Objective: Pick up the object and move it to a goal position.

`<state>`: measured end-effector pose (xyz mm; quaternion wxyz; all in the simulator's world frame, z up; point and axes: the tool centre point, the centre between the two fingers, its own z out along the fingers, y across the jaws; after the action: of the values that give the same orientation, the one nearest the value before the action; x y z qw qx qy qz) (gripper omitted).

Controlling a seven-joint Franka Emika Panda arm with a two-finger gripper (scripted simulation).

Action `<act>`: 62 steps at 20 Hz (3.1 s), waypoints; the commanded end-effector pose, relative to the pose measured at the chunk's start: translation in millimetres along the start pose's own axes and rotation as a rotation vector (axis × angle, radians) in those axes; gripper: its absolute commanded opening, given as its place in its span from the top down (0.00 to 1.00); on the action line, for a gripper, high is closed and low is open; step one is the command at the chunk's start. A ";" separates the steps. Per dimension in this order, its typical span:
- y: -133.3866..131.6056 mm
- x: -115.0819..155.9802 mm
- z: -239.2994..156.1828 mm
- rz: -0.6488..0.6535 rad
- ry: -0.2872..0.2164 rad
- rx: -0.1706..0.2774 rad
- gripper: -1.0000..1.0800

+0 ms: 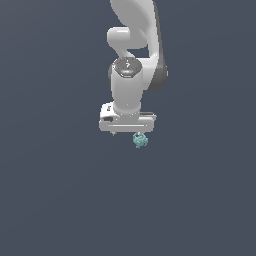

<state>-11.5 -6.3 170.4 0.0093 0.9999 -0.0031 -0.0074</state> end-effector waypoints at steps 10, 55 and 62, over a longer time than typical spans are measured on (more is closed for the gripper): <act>13.1 -2.9 4.9 -0.004 -0.019 0.009 0.04; -72.5 -61.6 118.2 -0.375 0.018 0.016 0.04; -72.7 -60.9 128.6 -0.375 0.018 0.016 1.00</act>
<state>-74.0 64.5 42.4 -0.0001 0.9830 0.1836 -0.0003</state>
